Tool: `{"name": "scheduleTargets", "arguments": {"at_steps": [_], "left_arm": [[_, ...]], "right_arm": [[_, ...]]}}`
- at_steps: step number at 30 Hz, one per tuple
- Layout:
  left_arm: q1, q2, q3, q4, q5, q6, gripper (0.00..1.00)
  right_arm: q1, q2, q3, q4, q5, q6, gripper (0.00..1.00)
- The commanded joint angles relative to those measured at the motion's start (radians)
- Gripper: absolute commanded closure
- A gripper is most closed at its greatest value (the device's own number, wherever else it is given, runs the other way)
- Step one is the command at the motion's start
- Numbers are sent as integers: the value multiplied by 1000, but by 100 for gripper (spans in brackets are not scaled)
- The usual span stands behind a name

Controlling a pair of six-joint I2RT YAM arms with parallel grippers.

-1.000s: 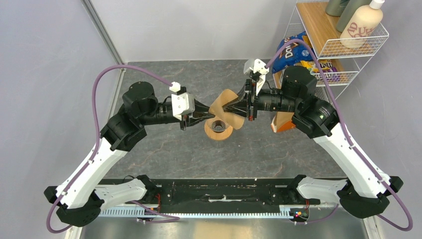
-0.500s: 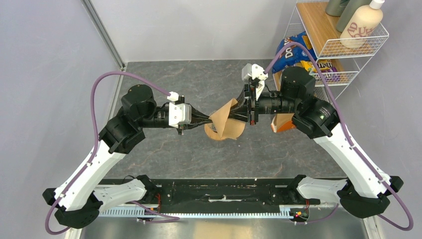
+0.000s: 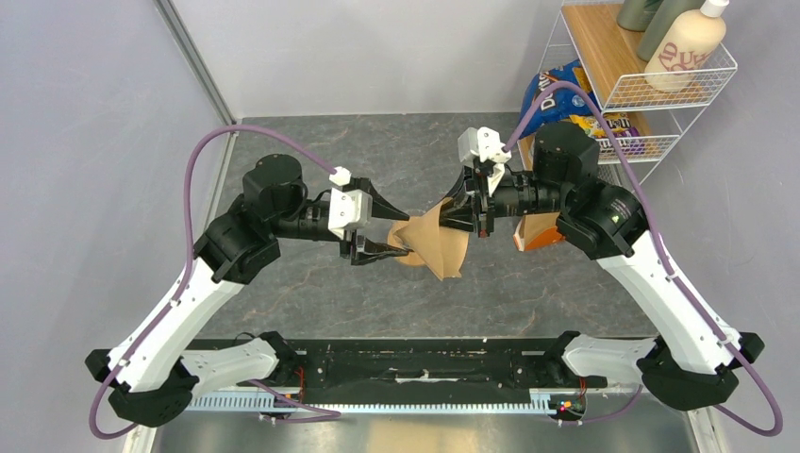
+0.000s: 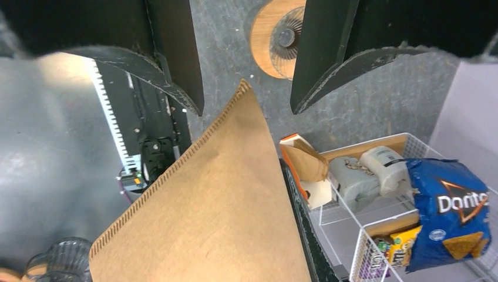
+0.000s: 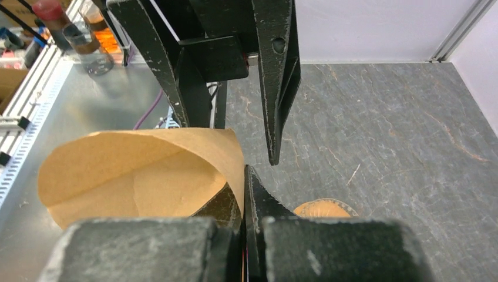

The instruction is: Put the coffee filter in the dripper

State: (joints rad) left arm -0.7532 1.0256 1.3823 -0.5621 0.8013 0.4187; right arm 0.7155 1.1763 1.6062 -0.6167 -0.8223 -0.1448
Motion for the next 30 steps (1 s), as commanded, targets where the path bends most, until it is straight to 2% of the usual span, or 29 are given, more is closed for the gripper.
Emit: {"name": "scheduleTargets", "arguments": {"at_steps": [1, 7, 12, 16, 19, 23, 26, 27, 28, 30], "left_arm": [[-3, 21, 69, -25, 76, -78, 35], [-19, 38, 78, -58, 88, -85, 38], [-28, 68, 92, -61, 65, -115, 50], [-36, 80, 97, -60, 60, -119, 65], [-41, 79, 97, -58, 53, -118, 71], [-41, 71, 87, -53, 53, -113, 87], [-40, 56, 75, -53, 54, -115, 92], [-40, 49, 74, -52, 57, -120, 90], [-40, 43, 71, -53, 57, -127, 82], [-40, 26, 55, -54, 36, -142, 56]], "right_arm": [[-1, 21, 73, -70, -50, -134, 100], [-1, 28, 78, -91, -49, -188, 100], [8, 35, 90, -103, -59, -213, 100], [11, 42, 100, -105, -54, -215, 100], [13, 42, 103, -107, -51, -208, 100], [13, 39, 100, -109, -36, -195, 100], [13, 36, 97, -110, -2, -167, 100], [12, 35, 97, -111, 14, -158, 100], [12, 34, 98, -113, 31, -141, 100], [4, 38, 108, -121, 49, -107, 100]]}}
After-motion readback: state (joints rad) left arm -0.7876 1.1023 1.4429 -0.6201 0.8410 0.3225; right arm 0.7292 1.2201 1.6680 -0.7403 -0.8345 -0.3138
